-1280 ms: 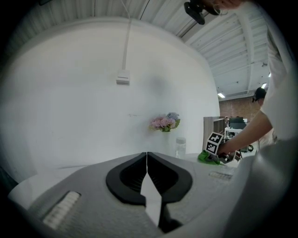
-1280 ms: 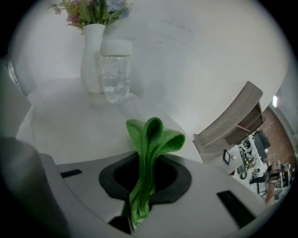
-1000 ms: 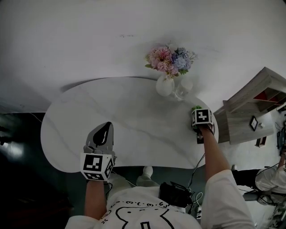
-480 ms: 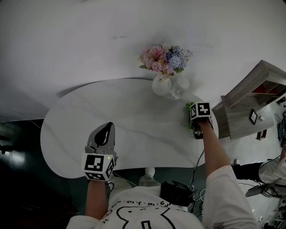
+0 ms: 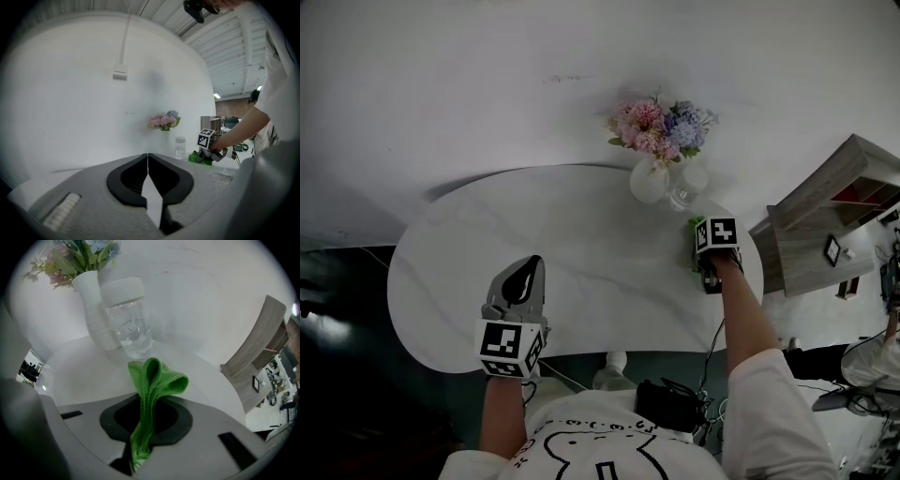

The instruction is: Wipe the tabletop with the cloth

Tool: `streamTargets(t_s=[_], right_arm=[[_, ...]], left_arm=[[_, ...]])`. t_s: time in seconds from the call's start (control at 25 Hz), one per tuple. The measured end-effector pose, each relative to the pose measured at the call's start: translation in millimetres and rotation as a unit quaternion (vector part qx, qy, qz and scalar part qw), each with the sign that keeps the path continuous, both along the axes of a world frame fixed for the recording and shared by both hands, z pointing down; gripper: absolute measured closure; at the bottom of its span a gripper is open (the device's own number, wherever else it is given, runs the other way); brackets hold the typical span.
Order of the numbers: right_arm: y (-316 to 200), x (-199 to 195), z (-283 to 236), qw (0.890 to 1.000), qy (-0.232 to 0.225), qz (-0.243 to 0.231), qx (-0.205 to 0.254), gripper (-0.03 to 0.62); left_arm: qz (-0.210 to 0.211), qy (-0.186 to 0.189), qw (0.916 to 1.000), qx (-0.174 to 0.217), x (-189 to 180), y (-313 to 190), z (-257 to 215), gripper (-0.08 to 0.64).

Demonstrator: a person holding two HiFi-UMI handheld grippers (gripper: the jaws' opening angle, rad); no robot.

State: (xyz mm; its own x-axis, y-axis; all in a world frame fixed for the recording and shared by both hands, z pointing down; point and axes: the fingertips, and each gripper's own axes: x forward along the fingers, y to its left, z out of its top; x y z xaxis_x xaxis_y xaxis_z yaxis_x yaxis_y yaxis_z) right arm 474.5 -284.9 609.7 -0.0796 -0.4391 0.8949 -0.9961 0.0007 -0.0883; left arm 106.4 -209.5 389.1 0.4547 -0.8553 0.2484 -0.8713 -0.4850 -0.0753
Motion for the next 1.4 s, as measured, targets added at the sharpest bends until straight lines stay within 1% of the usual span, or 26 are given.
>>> streamTargets(t_s=[0.44, 0.6, 0.96, 1.2, 1.4], right_arm=[[-3.7, -39.5, -0.3, 1.000, -0.003, 0.012, -0.003, 0.546], [-4.1, -56.2, -1.1, 1.000, 0.007, 0.008, -0.004, 0.546], [-6.7, -84.5, -0.9, 1.000, 0.015, 0.012, -0.005, 0.546], [-8.5, -103.3, -0.5, 1.000, 0.015, 0.017, -0.004, 0.546], [-8.8, -117.1, -1.4, 1.000, 0.025, 0.018, -0.006, 0.546]], left_arm=[[-0.003, 0.006, 1.0000, -0.006, -42.3, -0.4, -1.3, 0.541], [0.000, 0.011, 0.9999, -0.009, -54.1, 1.0, 0.2, 0.541], [0.000, 0.020, 0.9997, -0.013, -84.0, 1.1, 3.4, 0.541], [0.009, 0.020, 0.9996, -0.018, -103.0, 2.1, 6.4, 0.541], [0.019, 0.015, 0.9996, -0.017, -117.2, -0.3, 3.2, 0.541]])
